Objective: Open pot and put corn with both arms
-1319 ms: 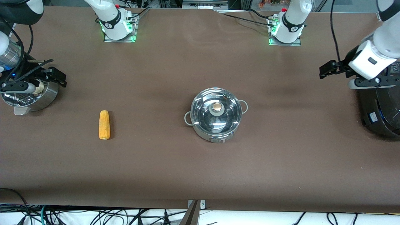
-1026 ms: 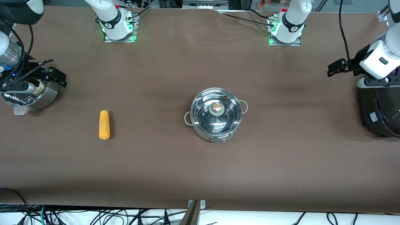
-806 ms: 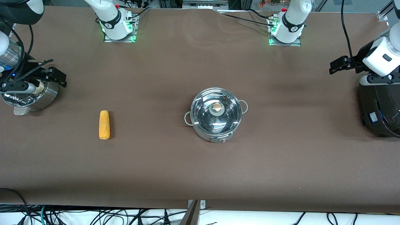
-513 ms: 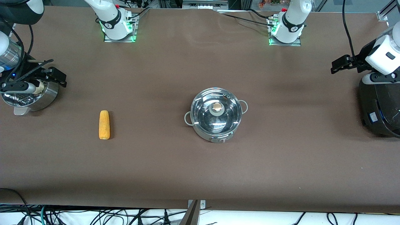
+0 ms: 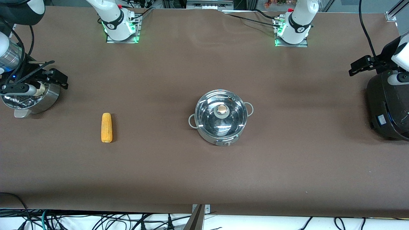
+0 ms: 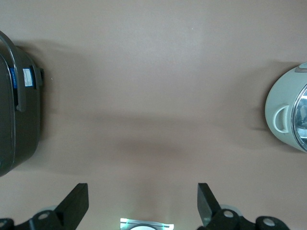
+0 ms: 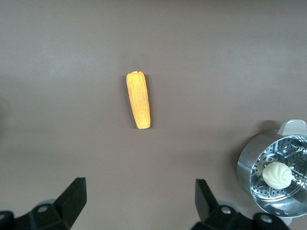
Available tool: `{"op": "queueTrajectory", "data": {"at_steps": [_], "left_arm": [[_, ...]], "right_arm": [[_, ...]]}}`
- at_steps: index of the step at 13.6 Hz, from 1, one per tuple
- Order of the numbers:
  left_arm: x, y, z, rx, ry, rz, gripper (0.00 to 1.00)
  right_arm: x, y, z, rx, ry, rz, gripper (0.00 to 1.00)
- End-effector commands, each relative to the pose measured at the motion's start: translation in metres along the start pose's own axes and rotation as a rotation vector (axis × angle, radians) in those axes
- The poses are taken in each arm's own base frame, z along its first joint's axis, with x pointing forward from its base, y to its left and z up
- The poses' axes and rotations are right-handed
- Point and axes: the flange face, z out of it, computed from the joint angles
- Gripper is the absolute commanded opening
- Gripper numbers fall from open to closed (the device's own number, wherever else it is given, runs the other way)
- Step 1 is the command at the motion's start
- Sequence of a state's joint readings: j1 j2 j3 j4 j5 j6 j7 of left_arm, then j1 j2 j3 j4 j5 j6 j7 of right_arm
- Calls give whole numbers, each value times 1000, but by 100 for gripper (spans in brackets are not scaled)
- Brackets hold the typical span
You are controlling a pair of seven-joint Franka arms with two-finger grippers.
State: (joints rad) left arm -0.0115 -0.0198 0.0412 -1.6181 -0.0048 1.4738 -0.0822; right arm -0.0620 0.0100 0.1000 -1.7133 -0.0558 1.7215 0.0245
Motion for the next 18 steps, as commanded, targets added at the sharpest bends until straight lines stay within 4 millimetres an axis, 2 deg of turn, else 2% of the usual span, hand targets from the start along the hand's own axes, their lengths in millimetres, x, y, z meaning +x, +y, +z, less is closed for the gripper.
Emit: {"op": "queueTrajectory", "data": {"at_steps": [1,12,16,18], "left_arm": [[2,-3,-6,19,-5,27,100],[3,-5,-5,19,-3,13,100],[3,-5,-5,19,-3,13,100],[3,-5,-5,19,-3,13,100]], "right_arm": [[2,1,-5,12,-1,-12,100],[2,1,-5,10,0,-9,100],[4,2,-16,9,21,-8,100],[9,2,-5,6,11,-8,100]]}}
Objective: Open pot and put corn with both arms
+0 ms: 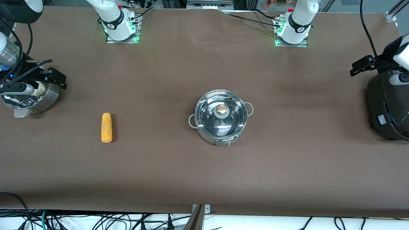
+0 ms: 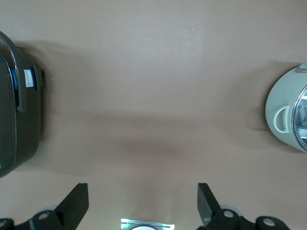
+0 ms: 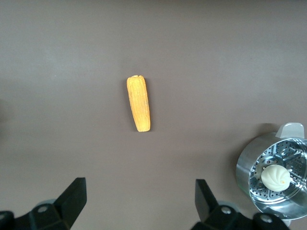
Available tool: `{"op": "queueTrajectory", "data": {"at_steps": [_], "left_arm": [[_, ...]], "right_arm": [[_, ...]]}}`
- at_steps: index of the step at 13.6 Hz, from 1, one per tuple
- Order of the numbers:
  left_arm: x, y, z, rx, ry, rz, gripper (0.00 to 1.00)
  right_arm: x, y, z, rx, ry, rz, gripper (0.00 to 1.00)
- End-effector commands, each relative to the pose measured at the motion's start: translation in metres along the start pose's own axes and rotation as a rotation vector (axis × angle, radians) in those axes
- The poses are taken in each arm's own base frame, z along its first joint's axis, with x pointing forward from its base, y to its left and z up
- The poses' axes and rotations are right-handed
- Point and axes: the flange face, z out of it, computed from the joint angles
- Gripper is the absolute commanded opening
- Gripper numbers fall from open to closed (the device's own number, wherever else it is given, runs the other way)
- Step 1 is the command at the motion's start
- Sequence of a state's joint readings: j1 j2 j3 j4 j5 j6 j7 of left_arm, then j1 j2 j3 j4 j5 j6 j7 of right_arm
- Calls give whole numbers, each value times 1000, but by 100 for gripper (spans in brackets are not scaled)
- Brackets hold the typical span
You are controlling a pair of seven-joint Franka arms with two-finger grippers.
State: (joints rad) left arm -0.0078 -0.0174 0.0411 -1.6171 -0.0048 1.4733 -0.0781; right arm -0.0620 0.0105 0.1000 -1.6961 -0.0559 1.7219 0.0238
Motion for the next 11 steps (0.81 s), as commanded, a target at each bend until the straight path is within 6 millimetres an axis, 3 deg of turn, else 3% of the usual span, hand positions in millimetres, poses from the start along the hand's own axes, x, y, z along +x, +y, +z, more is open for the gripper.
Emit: {"op": "queueTrajectory", "data": {"at_steps": [1,11], "left_arm": [[2,-3,-6,19,-1,13,100],[2,-3,-6,17,-1,13,100]], "right_arm": [[11,3,8,15,-9,-10,100],[46,-5,71,27,-30,-12,100]]}}
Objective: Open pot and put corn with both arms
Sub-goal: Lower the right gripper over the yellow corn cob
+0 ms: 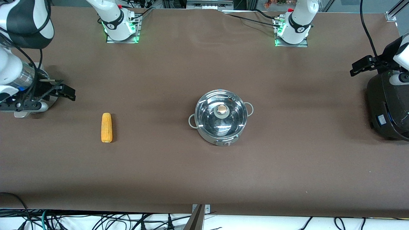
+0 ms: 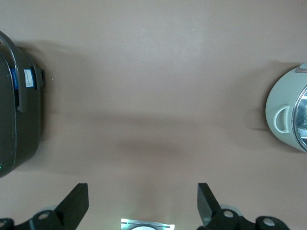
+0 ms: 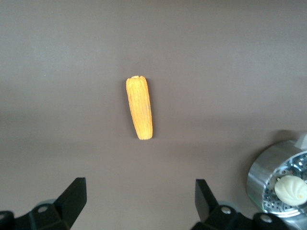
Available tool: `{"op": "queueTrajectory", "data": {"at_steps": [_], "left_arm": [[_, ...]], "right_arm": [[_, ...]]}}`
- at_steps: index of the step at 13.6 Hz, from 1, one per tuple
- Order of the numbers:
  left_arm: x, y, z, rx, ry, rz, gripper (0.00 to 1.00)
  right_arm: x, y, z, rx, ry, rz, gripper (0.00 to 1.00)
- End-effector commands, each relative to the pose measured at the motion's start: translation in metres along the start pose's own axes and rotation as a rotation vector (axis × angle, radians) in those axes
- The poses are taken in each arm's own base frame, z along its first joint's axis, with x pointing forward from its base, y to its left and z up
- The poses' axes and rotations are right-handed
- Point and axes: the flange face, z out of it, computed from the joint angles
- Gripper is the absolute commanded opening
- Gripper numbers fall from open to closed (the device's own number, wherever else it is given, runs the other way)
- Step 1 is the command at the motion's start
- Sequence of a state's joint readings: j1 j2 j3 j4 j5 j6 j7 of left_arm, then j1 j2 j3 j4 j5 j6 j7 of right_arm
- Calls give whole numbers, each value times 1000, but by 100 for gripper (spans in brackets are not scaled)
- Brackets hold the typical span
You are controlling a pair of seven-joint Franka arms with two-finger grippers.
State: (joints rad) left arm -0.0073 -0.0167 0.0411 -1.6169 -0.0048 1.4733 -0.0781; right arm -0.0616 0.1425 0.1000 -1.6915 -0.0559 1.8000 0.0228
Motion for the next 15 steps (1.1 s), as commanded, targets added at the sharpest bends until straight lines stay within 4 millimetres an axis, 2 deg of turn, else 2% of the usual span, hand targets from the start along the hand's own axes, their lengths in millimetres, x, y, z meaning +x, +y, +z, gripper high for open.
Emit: {"op": "queueTrajectory", "data": {"at_steps": [1,4,6,10,13,15], "left_arm": [[2,-2,-6,17,-1,13,100],[2,-3,-6,19,-1,13,100],[2,-2,-6,17,-1,13,100],[2,-2,-6,17,-1,13,100],[1,-2,-7,17,1,12,100],[2,-2,-5,17,-2,12,100]], "right_arm": [[15,-5,9,15,20,-8,100],[30,-3,33,18,35,-30,100],[32,-1,38,19,36,-34,100],[52,-8,87,33,32,-43,100],[57,-16,108,36,25,-52,100],[66,-20,134,42,35,-57,100]]}}
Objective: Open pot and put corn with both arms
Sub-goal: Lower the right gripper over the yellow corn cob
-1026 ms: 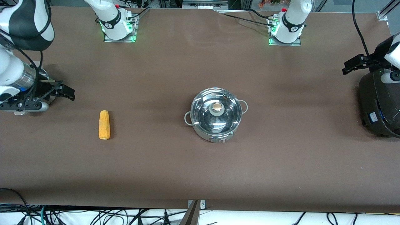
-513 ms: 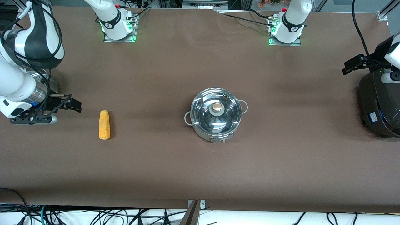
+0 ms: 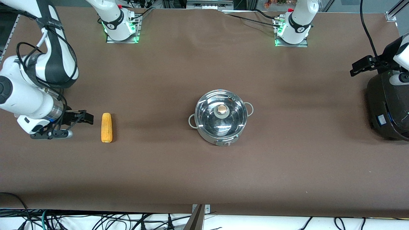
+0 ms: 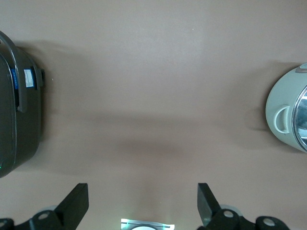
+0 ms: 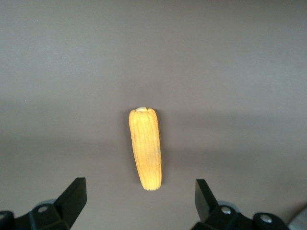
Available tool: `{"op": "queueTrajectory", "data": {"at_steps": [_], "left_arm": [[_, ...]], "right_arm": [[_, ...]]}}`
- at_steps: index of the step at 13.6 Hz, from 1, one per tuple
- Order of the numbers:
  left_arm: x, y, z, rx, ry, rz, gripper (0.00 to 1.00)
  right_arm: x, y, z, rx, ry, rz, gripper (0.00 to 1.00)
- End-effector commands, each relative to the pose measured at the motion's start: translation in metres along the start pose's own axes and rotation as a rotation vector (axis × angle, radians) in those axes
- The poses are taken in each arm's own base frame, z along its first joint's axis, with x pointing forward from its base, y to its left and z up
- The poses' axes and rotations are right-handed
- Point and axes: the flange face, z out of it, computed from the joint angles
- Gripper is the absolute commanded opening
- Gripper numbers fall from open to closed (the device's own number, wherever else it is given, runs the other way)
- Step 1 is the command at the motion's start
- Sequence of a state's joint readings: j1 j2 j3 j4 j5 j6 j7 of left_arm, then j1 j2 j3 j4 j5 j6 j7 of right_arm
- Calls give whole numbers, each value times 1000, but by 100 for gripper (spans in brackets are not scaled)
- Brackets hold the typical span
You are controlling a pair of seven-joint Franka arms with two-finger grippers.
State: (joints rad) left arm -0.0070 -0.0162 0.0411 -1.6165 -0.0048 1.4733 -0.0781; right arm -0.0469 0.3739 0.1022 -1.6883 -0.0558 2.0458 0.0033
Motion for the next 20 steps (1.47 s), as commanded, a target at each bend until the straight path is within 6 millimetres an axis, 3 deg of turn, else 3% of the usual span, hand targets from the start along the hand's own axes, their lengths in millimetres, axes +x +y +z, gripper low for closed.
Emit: {"op": "queueTrajectory", "data": {"at_steps": [1,2,8,11,14,17,20], "left_arm": [[1,-2,-6,17,-1,12,100],[2,-2,-5,17,-2,12,100],[2,-2,-6,17,-1,12,100],[1,-2,-7,17,1,12,100],[2,-2,-6,17,-1,12,100],[6,-1,-3,21,-7,27,100],[8,-1,-2,22,-7,25,100]], "right_arm": [[14,-8,33,19,17,-20,100],[18,-16,51,21,14,-29,100],[19,-14,82,28,10,-25,100],[8,-13,107,29,18,-25,100],[2,-11,118,29,4,-22,100],[-12,-3,145,31,39,-34,100],[-17,-1,152,31,46,-44,100]]}}
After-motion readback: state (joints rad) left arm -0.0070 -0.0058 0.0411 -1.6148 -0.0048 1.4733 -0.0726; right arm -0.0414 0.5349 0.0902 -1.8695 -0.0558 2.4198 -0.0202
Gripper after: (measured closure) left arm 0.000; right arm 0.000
